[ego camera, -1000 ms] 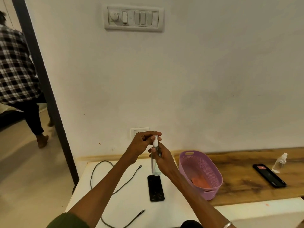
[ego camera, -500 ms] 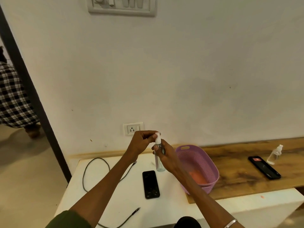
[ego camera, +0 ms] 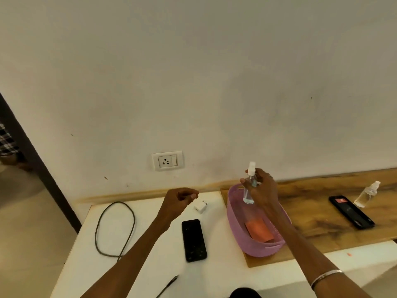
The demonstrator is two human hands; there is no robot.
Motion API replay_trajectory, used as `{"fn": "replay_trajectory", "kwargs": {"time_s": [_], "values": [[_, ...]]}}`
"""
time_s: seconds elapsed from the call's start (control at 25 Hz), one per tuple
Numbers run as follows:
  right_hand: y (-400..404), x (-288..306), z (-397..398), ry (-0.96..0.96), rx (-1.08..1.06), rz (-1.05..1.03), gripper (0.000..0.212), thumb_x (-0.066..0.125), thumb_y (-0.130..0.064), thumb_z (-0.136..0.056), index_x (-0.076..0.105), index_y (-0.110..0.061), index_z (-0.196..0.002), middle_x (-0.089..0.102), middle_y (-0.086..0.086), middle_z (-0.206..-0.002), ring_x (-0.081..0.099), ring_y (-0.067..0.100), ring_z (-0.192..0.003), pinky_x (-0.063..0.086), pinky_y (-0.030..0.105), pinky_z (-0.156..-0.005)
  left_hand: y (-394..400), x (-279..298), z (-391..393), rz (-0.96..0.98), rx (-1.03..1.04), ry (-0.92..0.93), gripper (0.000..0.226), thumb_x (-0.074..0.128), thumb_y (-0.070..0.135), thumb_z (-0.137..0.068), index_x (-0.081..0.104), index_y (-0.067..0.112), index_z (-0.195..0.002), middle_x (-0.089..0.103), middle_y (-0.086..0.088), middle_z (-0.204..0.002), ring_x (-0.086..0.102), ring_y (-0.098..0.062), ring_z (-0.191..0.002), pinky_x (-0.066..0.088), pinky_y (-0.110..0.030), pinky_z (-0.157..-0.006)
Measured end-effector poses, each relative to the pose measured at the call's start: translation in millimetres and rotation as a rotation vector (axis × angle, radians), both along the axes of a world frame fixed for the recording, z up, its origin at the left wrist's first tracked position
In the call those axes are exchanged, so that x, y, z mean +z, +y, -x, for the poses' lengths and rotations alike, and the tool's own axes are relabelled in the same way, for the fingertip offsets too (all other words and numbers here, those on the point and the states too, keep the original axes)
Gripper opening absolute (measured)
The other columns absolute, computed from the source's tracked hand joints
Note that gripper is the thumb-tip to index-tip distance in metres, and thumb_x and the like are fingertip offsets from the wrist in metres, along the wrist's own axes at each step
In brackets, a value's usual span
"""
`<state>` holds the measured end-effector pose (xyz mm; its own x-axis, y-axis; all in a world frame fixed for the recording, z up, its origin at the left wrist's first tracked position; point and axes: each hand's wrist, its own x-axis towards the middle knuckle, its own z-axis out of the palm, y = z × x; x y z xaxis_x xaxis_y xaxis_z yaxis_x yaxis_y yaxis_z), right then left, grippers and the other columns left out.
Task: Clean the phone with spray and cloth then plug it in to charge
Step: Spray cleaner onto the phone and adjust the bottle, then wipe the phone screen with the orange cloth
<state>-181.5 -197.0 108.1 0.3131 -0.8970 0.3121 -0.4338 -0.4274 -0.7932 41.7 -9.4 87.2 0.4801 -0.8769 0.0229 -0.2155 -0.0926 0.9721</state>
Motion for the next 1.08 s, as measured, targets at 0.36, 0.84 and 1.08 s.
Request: {"fn": "replay_trajectory", "kwargs": {"time_s": [0.36,0.84,1.08], "values": [[-32.7,-75.3,-15.5,0.087,-0.092,-0.177,0.027,0.083,-0.021,-0.07,0.062,-0.021,-0.086,0.068,-0.009,-0.075,0.064,0.008,-0.069,0.036,0.016,-0.05,-1.7,-75.4,-9.8,-0.364,-0.153,-0.342,0.048,0.079,0.037,-0.082,0.063,0.026,-0.126,0.062,0.007,-0.128,0.056,-0.013,-0.117,0.043,-0.033,-0.108],[-47.4,-104.2,-16.4,0.167,-0.049,-0.204,0.031,0.085,-0.013,-0.067,0.06,-0.014,-0.086,0.062,-0.007,-0.073,0.058,0.009,-0.068,0.041,0.019,-0.054,14.1,-129.3,-32.9,-0.718,-0.431,-0.559,0.15,0.083,0.073,-0.052,-0.021,0.036,-0.153,-0.012,-0.001,-0.166,-0.001,-0.034,-0.153,0.011,-0.054,-0.124],[-44.4,-99.9,-7.3,0.19,-0.019,-0.213,0.035,0.076,-0.007,-0.076,0.058,-0.016,-0.105,0.065,-0.007,-0.083,0.068,0.022,-0.082,0.043,0.013,-0.053,17.2,-128.0,-29.0,-0.719,-0.45,-0.558,0.15,0.083,0.071,-0.053,-0.021,0.033,-0.154,-0.01,0.002,-0.167,0.003,-0.031,-0.154,0.013,-0.052,-0.124]]}}
